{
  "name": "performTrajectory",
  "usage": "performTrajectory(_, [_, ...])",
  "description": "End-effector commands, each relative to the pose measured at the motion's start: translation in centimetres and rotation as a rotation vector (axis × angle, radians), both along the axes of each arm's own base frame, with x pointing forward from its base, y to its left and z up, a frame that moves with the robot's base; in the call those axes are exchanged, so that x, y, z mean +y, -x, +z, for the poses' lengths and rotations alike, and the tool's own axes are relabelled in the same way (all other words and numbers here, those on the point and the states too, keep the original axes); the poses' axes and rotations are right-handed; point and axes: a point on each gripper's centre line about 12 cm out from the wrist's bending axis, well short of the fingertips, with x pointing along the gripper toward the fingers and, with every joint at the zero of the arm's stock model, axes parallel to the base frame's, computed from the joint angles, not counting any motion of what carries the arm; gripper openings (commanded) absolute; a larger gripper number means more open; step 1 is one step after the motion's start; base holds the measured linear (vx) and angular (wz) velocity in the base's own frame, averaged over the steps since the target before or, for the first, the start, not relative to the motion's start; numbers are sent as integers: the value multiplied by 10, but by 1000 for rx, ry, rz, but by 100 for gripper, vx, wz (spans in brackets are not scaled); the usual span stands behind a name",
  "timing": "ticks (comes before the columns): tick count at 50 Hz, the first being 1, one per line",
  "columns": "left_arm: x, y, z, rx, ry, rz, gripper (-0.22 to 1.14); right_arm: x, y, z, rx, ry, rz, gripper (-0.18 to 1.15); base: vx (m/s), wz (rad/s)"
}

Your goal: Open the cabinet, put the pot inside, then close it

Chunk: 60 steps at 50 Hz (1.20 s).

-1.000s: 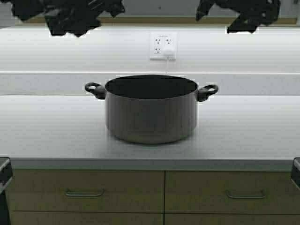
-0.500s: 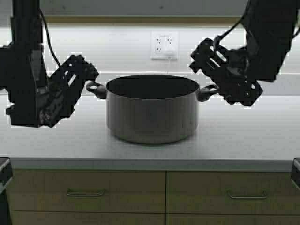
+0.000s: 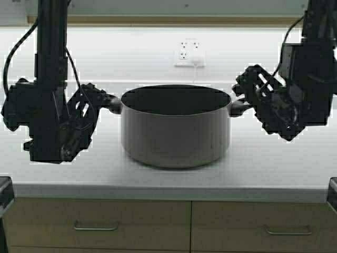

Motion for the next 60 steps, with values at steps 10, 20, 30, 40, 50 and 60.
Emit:
performTrajectory(10, [3, -13, -1, -29, 14, 35, 102, 2, 2, -19, -13, -111, 3, 103, 15, -3])
performTrajectory(20, [12, -45, -19, -42, 44, 96, 102, 11, -23, -43, -85, -196, -28, 103, 8, 0])
performTrajectory(30, [15, -87, -38, -87, 96, 75, 102, 8, -65, -63, -171, -292, -80, 103, 6, -2])
performTrajectory(40, [19, -122, -49, -112, 140, 45, 102, 1, -101, -71, -234, -355, -84, 103, 1, 0])
performTrajectory(50, [19, -156, -47, -171, 160, -36, 102, -8, -129, -76, -286, -387, -68, 103, 0, 0])
performTrajectory(60, [19, -171, -46, -160, 159, -43, 102, -7, -145, -80, -308, -464, -34, 103, 0, 0])
